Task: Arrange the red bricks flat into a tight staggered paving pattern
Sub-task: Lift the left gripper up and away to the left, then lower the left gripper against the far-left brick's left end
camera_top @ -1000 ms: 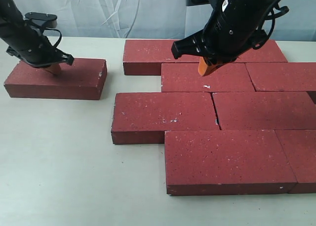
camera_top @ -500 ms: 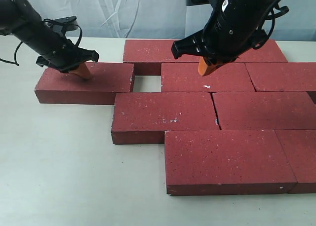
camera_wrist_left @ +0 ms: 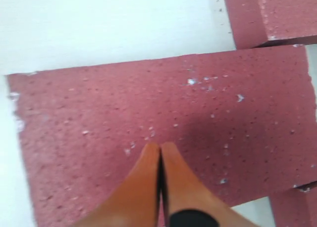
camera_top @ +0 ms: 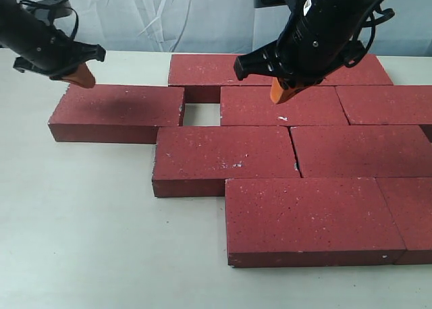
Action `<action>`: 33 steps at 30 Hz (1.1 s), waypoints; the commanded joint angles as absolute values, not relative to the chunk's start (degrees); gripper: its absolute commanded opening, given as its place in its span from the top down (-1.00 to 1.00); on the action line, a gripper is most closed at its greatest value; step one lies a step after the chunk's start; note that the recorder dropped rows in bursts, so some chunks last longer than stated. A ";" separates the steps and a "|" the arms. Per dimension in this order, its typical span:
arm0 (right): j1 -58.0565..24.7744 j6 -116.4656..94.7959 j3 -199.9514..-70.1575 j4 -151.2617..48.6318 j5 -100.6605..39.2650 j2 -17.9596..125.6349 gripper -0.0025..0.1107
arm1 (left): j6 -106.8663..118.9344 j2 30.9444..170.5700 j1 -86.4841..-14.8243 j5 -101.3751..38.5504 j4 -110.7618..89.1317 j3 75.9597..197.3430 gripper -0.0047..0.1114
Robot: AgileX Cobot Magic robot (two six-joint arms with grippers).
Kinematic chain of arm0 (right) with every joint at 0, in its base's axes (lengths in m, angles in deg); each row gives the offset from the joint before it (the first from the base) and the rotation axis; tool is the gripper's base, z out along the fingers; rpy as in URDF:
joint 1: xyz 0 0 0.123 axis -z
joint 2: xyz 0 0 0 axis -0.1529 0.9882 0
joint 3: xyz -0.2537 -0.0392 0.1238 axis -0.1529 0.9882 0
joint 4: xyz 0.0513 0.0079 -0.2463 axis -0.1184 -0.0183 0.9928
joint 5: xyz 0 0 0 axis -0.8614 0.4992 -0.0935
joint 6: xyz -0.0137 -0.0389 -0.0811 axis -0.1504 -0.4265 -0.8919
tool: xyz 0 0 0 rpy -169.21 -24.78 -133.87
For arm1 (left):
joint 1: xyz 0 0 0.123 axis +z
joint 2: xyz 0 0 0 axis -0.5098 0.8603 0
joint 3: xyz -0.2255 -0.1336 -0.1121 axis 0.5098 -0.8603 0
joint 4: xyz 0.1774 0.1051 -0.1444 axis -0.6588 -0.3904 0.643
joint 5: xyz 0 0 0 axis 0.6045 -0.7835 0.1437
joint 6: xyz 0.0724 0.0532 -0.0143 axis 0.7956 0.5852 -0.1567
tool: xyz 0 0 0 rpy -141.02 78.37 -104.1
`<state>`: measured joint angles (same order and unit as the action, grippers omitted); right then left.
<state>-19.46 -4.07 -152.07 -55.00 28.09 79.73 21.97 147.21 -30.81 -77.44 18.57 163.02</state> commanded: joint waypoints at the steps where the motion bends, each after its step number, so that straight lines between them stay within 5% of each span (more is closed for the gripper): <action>1: -19.19 -4.28 -152.12 -55.12 27.79 79.68 0.97 | 21.74 145.69 -26.74 -79.52 14.83 162.94 0.92; 12: -19.19 -4.28 -152.12 -55.12 27.79 79.68 0.97 | 20.49 145.55 -17.47 -73.20 14.25 155.78 0.92; 33: -19.19 -4.28 -152.12 -55.12 27.44 79.68 0.97 | 32.62 146.02 -19.31 -62.04 28.09 149.03 0.92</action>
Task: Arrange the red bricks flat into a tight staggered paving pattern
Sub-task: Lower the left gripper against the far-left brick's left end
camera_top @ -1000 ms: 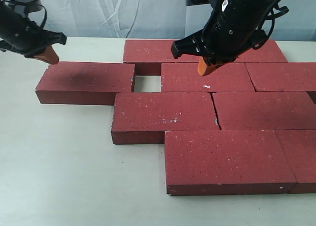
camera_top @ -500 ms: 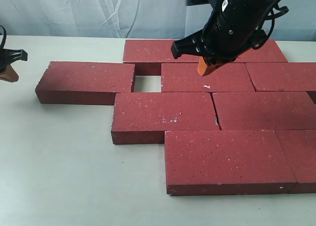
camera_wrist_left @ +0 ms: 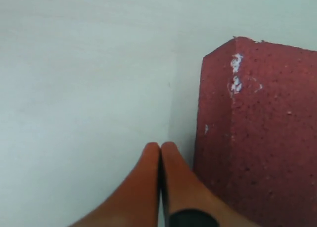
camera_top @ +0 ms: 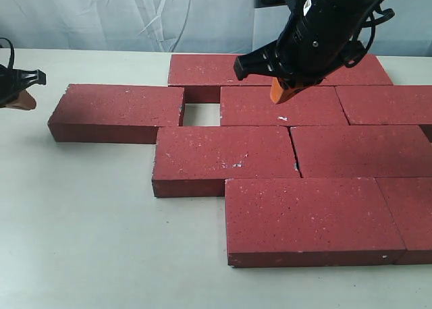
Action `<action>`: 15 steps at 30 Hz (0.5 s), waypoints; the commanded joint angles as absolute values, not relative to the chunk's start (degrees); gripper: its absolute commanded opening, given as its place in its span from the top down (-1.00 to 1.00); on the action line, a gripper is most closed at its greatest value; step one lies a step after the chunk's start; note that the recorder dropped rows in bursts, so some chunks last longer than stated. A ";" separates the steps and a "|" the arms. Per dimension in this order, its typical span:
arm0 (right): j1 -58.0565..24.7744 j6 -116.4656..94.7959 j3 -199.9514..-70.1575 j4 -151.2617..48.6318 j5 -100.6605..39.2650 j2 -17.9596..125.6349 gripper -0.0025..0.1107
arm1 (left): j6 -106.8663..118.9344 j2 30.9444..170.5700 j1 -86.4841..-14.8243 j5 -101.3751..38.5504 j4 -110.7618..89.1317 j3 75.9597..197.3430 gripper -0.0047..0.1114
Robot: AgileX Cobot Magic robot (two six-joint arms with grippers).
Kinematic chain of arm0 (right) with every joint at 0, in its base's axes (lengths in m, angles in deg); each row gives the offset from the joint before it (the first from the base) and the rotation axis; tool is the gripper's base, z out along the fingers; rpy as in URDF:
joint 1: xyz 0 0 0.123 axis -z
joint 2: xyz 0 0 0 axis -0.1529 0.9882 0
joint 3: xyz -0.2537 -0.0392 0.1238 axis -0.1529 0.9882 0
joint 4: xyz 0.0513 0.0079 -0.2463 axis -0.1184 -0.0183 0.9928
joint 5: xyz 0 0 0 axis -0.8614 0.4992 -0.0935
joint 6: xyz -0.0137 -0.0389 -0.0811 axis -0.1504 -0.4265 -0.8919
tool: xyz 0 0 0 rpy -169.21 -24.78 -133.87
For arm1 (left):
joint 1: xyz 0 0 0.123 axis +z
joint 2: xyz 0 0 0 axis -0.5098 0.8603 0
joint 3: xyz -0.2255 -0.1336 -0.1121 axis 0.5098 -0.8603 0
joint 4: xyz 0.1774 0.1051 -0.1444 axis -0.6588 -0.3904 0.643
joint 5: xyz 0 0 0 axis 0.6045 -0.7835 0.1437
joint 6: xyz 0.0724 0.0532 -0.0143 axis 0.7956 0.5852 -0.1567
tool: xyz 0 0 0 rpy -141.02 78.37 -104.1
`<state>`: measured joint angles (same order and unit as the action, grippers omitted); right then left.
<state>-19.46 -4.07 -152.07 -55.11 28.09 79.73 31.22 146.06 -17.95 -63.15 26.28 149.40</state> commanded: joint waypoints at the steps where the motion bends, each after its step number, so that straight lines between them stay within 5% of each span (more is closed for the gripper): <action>1: -19.19 -4.28 -152.12 -55.12 27.44 79.68 0.97 | 32.62 146.35 -19.44 -61.92 28.09 149.03 0.92; 15: -19.19 -4.28 -152.12 -55.00 27.33 79.68 0.97 | 32.91 151.63 -21.21 -62.55 29.41 149.03 0.92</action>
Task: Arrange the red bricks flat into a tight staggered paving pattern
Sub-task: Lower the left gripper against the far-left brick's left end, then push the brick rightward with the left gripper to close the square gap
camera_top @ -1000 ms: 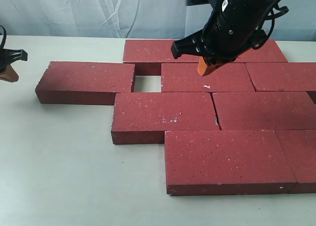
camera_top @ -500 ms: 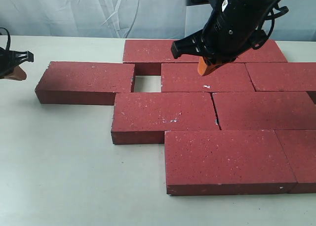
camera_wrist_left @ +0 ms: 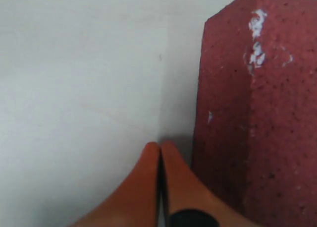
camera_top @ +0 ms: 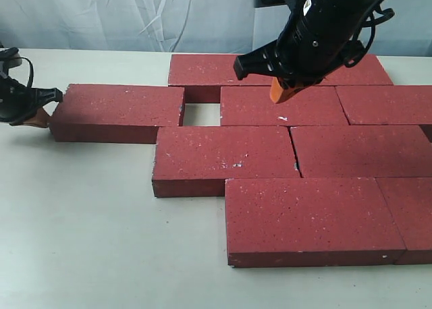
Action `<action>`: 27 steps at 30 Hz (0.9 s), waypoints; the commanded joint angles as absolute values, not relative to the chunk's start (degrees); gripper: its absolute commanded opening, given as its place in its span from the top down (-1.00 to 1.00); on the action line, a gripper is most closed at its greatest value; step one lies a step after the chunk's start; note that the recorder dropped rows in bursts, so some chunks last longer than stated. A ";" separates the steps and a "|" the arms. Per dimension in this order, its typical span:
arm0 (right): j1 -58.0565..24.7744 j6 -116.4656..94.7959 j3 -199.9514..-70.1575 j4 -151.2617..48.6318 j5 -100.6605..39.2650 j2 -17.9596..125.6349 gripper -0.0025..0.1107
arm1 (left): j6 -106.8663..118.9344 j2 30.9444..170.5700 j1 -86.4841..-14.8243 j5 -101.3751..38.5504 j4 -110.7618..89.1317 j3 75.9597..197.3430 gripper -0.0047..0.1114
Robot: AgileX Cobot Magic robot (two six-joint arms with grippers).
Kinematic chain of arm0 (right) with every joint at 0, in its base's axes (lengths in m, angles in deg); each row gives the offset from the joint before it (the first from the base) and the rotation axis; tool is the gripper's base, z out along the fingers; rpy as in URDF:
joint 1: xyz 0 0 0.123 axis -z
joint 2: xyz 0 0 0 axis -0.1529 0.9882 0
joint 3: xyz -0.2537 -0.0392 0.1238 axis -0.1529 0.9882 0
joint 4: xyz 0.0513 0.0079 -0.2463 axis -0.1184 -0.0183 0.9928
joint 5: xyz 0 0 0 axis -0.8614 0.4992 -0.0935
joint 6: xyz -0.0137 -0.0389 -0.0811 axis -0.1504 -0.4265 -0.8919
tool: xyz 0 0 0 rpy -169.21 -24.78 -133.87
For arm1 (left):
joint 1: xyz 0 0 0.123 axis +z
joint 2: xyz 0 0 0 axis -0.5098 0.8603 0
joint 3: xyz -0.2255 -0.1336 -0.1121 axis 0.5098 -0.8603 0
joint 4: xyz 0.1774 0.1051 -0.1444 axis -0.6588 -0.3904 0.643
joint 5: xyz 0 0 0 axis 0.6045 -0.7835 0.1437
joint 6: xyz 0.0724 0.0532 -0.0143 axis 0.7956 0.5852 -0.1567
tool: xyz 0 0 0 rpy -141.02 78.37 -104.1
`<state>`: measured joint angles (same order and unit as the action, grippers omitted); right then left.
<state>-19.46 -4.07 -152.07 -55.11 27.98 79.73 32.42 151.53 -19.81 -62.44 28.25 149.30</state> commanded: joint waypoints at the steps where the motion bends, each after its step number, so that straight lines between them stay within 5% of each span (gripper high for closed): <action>1: -19.19 -4.28 -152.12 -55.00 27.33 79.68 0.97 | 33.56 151.63 -21.59 -62.55 29.64 149.03 0.92; 27: -19.19 -4.28 -152.12 -54.88 27.33 79.68 0.97 | 35.59 151.72 -28.58 -65.06 30.23 149.03 0.92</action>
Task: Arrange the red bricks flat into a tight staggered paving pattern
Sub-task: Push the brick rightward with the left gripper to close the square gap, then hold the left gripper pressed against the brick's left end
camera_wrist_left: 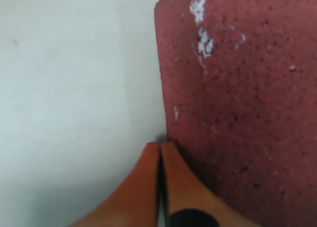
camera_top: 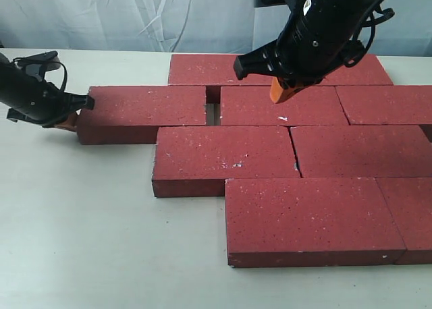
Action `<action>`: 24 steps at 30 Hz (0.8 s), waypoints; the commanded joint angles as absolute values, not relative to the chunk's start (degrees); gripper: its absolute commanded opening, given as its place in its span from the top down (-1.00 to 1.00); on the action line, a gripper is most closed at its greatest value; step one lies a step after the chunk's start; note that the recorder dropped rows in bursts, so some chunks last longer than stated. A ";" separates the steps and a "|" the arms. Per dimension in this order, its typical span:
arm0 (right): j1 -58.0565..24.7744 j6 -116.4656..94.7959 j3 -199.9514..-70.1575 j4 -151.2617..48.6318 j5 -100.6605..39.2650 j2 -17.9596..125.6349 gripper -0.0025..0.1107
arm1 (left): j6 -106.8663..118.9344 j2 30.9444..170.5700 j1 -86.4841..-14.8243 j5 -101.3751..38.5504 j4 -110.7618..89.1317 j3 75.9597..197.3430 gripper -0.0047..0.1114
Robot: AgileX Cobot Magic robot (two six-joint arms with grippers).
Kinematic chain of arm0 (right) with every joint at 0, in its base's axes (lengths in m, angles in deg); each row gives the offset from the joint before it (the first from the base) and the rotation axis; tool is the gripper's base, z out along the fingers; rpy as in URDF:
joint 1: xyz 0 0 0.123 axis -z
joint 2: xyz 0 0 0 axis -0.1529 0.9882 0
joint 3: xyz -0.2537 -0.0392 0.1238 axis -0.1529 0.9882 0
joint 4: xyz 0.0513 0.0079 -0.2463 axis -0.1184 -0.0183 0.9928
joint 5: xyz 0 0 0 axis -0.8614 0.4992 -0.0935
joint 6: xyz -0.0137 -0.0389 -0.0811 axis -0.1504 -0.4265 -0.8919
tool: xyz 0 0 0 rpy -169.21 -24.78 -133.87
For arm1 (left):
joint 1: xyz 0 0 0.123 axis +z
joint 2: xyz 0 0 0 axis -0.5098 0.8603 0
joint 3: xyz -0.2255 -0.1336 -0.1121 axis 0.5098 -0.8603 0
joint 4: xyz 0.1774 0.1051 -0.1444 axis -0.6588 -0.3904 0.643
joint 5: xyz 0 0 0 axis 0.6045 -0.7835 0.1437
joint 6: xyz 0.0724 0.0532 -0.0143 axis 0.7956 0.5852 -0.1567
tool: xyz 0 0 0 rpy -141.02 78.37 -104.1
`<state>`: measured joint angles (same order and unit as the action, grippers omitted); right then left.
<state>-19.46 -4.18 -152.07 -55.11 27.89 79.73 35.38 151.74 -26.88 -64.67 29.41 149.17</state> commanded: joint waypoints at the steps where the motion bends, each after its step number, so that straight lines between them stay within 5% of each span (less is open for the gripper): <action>1: -19.19 -4.28 -152.12 -54.88 27.33 79.68 0.97 | 35.59 151.72 -29.06 -64.94 30.54 149.03 0.92; 24: -19.19 -4.28 -152.12 -55.01 27.44 79.68 0.97 | 35.59 151.72 -29.70 -65.00 32.45 149.03 0.92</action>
<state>-19.46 -4.08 -152.07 -55.11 27.89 79.73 35.49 151.74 -29.50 -64.92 31.34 149.17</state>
